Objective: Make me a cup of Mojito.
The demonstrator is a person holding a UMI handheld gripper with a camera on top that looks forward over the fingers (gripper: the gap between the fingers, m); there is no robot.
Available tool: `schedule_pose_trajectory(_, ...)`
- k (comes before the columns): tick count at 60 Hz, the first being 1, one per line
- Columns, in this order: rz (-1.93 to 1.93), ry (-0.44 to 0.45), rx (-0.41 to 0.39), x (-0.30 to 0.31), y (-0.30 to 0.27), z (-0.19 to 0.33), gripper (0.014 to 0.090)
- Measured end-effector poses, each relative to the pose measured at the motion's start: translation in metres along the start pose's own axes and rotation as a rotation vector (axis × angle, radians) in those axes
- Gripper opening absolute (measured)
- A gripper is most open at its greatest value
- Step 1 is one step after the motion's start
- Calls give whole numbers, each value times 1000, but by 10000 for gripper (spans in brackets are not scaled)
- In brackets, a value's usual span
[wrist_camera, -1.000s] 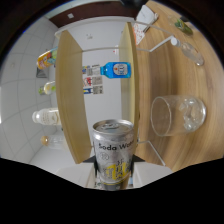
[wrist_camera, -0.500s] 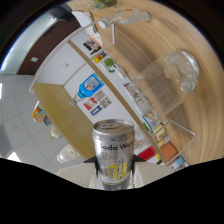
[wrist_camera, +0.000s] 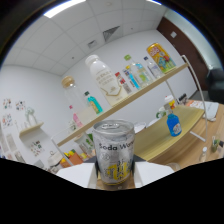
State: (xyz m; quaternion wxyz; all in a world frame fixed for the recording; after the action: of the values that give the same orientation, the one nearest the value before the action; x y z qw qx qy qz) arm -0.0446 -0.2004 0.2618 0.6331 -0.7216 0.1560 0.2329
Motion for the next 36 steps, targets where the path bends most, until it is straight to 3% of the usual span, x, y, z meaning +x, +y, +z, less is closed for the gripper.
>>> schedule_pose_trajectory(14, -353, 32, -79, 10, 73, 15, 513)
schedule_pose_trajectory(36, -444, 109, -218, 59, 169, 42, 511)
